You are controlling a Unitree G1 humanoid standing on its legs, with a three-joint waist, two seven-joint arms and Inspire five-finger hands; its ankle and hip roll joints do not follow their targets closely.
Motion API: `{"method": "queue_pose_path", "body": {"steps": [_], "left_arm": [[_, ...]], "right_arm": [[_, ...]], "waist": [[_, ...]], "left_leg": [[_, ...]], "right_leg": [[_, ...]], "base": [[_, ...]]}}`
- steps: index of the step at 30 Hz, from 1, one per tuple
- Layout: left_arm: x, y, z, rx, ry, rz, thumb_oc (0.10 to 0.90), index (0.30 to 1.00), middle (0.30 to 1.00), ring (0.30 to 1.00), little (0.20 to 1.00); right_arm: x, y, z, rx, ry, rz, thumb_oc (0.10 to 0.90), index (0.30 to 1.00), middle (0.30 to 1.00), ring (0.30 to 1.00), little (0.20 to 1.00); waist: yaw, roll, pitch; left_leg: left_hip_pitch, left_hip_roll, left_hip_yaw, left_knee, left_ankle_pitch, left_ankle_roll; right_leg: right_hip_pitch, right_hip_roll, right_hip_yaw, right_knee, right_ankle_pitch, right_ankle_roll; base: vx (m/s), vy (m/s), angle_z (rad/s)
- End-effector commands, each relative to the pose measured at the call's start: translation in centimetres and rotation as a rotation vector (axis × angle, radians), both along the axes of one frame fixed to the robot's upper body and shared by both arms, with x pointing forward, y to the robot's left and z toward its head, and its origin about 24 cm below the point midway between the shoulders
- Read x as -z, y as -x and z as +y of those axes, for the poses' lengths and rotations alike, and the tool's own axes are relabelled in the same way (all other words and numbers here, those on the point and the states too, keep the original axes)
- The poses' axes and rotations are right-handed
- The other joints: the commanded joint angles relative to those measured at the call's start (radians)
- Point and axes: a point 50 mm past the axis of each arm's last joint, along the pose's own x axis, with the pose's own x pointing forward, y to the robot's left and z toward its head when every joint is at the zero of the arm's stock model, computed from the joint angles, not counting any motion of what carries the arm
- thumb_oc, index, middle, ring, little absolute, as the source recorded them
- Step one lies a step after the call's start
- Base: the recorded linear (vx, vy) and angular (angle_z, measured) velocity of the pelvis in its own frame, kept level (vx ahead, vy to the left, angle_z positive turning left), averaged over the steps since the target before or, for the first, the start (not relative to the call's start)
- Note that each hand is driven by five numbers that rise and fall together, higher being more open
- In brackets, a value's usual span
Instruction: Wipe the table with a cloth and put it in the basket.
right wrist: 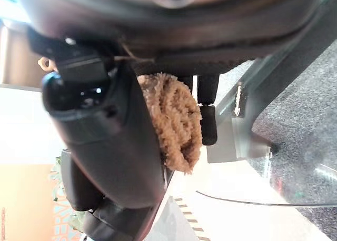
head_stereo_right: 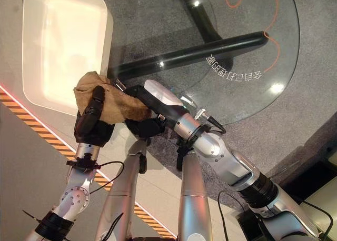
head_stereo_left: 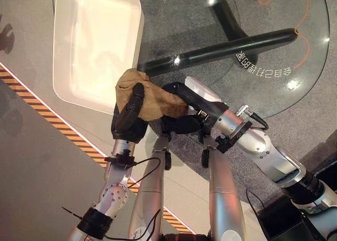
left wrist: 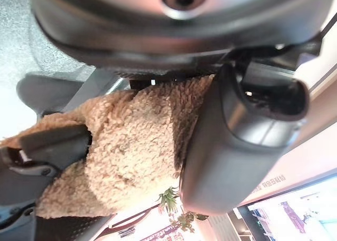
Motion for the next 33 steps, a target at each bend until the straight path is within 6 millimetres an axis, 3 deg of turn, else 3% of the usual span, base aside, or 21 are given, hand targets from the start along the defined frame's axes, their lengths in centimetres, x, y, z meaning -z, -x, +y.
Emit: {"method": "queue_pose_path", "body": {"steps": [1,17,25,33], "left_arm": [[-7.4,3.3,-1.8,0.109,0.014,-0.487,0.100,0.300,0.300,0.300,0.200],[-7.0,3.5,-1.8,0.092,0.047,-0.483,0.100,0.300,0.300,0.300,0.200],[-6.9,3.5,-1.2,0.050,0.044,-0.490,0.100,0.300,0.300,0.300,0.200],[-8.5,4.2,1.6,-0.178,-0.011,-0.618,0.100,0.300,0.300,0.300,0.200]], "right_arm": [[-1.0,0.8,0.0,0.001,-0.096,-0.065,0.800,0.900,0.900,0.900,0.900],[-2.9,2.1,-1.8,-0.043,-0.566,-0.091,0.800,0.900,0.900,0.900,0.900],[-2.7,2.5,-2.1,-0.075,-0.639,-0.059,0.800,0.900,0.900,0.900,0.900],[-2.0,2.2,-2.7,-0.034,-0.643,-0.022,0.800,0.900,0.900,0.900,0.900]], "waist": [[0.017,-0.004,-0.025],[-0.003,-0.004,-0.025],[-0.008,-0.007,-0.025],[-0.002,0.000,-0.025]], "left_leg": [[0.037,-0.088,-0.012,-0.021,-0.015,0.062],[0.042,-0.084,-0.006,-0.021,-0.024,0.069],[0.049,-0.080,-0.002,-0.030,-0.023,0.070],[0.066,-0.078,0.002,-0.031,-0.026,0.063]], "right_leg": [[0.034,0.074,-0.007,-0.099,0.074,0.016],[0.031,0.082,0.012,-0.091,0.074,0.019],[0.035,0.087,0.016,-0.094,0.075,0.019],[0.052,0.083,0.009,-0.091,0.062,0.014]], "base": [[0.00,0.000,0.00],[0.00,0.000,0.00],[0.00,0.000,0.00],[0.00,-0.004,-0.02]]}}
